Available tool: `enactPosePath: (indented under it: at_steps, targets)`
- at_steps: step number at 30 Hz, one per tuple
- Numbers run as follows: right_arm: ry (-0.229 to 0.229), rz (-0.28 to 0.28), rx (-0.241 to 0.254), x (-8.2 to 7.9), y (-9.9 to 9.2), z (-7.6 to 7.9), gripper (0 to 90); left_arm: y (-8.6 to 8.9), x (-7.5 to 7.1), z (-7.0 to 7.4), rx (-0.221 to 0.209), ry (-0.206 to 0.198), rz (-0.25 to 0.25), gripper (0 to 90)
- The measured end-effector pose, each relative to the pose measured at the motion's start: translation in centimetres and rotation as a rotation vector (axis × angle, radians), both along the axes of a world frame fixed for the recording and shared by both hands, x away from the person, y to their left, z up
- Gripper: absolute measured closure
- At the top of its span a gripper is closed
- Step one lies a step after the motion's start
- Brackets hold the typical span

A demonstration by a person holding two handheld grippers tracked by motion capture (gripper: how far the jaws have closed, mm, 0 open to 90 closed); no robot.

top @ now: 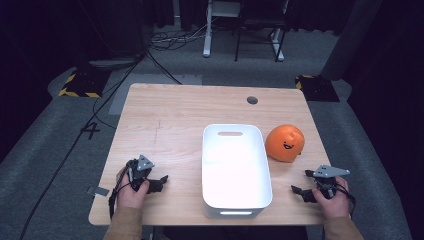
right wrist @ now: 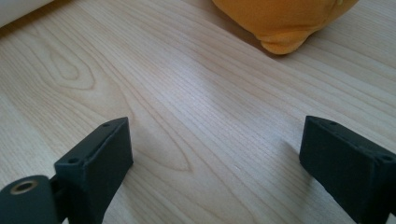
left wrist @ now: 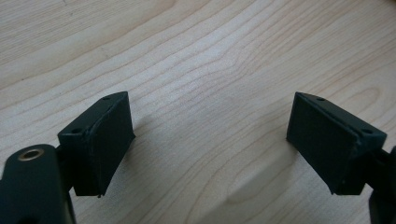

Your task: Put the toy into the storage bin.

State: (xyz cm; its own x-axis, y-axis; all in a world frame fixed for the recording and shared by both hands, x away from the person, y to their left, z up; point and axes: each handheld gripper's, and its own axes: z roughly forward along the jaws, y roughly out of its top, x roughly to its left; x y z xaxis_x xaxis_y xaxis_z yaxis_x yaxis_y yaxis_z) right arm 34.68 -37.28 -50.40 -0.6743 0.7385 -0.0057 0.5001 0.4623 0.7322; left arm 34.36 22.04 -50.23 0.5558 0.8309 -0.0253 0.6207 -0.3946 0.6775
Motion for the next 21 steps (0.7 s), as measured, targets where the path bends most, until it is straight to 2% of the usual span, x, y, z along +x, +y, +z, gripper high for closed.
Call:
enactPosePath:
  at_steps: [9,13,14,19,21]
  targets:
    - [0.001,0.001,0.000,0.01,0.00,0.01,9.5,-0.01,0.11,-0.04,0.002,-0.006,0.002,14.2]
    - [0.002,-0.001,0.000,0.00,0.01,0.02,9.6,0.04,0.30,-0.06,0.000,0.001,-0.013,12.7]
    - [-0.002,-0.018,0.006,-0.10,0.07,0.04,13.8,0.07,0.39,-0.06,0.005,-0.007,-0.014,12.4]
    - [-0.014,-0.017,0.011,-0.19,0.19,0.14,21.3,0.10,0.45,-0.05,0.002,0.002,-0.024,12.1]
    - [-0.012,-0.021,0.013,-0.17,0.23,0.24,27.2,0.09,0.43,-0.05,0.006,-0.005,-0.019,12.1]
